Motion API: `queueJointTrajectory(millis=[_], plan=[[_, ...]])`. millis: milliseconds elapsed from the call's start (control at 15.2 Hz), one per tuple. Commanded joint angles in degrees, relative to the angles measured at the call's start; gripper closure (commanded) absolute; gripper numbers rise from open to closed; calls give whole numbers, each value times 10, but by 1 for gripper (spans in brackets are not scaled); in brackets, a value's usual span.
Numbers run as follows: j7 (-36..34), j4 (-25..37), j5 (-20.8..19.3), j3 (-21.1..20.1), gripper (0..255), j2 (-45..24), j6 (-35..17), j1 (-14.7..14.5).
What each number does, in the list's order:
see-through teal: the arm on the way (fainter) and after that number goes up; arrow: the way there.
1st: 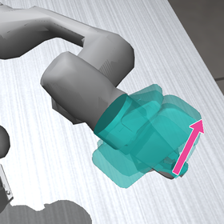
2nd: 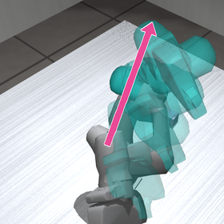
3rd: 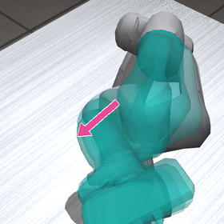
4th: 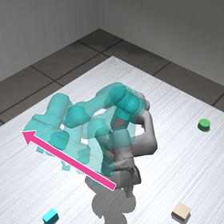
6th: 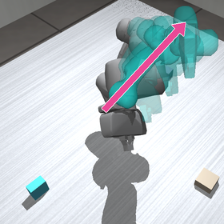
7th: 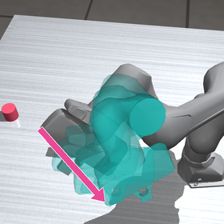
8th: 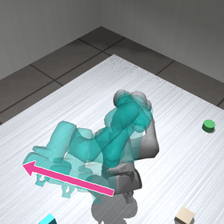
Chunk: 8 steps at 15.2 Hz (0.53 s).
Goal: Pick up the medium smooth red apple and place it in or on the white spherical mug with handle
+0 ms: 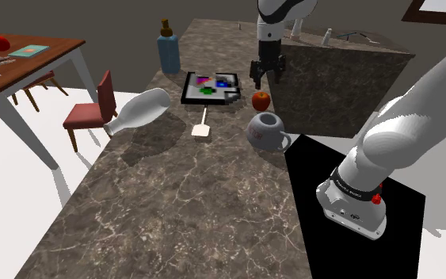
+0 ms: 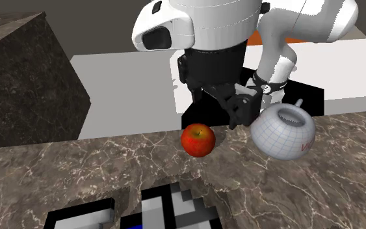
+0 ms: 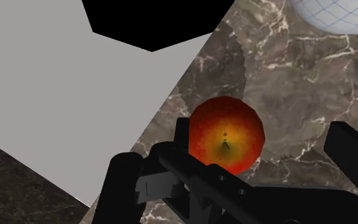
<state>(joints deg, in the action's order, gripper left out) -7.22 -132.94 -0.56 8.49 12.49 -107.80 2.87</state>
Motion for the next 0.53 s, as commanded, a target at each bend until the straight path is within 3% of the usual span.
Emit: queueJointTrajectory(millis=[0,462], plan=[[7,11,6,9,0,-42,-16,4],[11,-21,11,12,0,-74,-72,6]])
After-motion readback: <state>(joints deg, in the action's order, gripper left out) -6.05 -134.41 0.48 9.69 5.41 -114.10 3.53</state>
